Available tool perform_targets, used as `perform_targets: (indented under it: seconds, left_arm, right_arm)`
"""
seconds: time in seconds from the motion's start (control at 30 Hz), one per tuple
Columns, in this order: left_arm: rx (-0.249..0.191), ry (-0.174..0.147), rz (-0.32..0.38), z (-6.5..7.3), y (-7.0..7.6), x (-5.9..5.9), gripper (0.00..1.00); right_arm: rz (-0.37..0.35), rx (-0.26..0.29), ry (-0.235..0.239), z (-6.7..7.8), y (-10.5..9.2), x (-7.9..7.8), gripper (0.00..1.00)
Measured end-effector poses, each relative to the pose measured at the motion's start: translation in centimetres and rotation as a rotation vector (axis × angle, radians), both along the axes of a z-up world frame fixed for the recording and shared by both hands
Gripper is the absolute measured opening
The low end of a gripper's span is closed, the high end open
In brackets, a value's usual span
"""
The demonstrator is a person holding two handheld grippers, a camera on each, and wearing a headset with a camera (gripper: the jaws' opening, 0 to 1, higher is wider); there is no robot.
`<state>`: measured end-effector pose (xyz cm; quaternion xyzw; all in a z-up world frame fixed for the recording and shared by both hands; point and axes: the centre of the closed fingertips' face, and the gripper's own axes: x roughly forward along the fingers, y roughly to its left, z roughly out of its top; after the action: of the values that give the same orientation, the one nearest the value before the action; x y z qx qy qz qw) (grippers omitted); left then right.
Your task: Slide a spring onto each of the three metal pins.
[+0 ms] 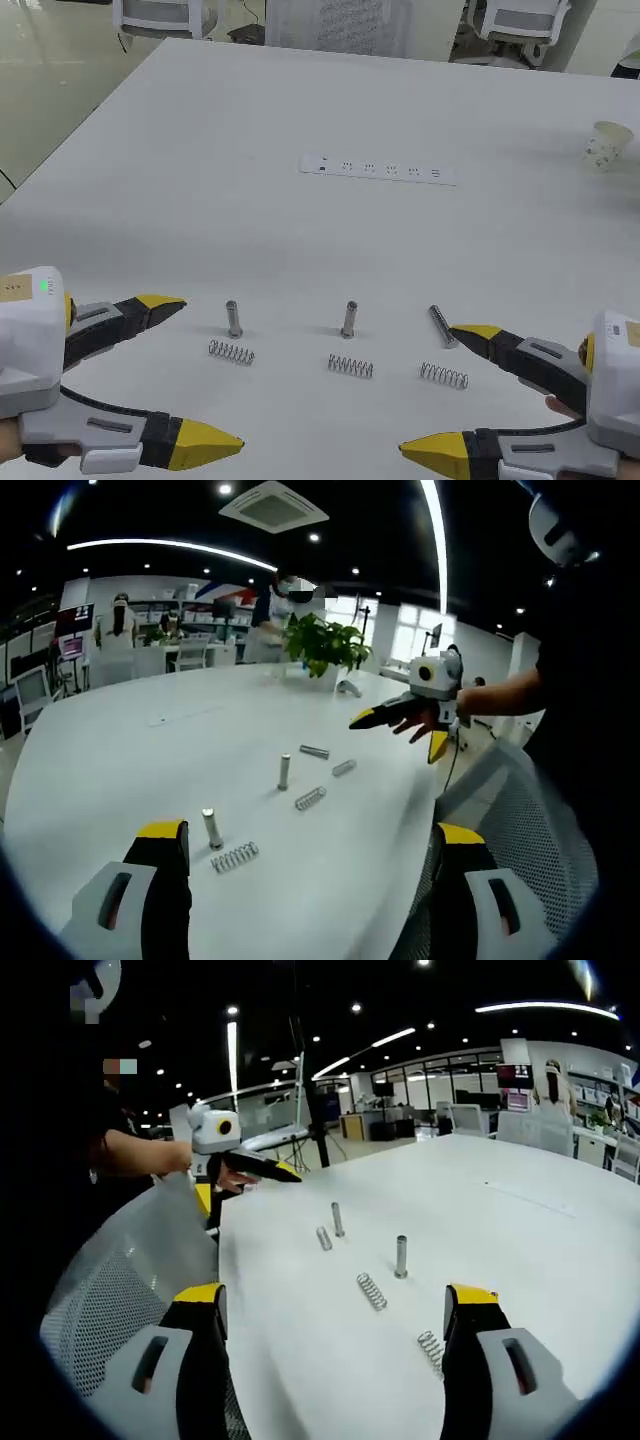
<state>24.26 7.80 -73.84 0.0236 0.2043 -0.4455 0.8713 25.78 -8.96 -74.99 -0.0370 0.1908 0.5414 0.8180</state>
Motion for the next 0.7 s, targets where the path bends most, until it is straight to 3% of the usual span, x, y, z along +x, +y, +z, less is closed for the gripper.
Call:
perform_targets:
  seconds: [0.7]
  left_arm:
    - [0.003,0.002,-0.005,0.07,-0.10,-0.14,0.98]
  right_arm:
    - [0.010,-0.009,-0.002,-0.08,0.16,-0.13,0.89]
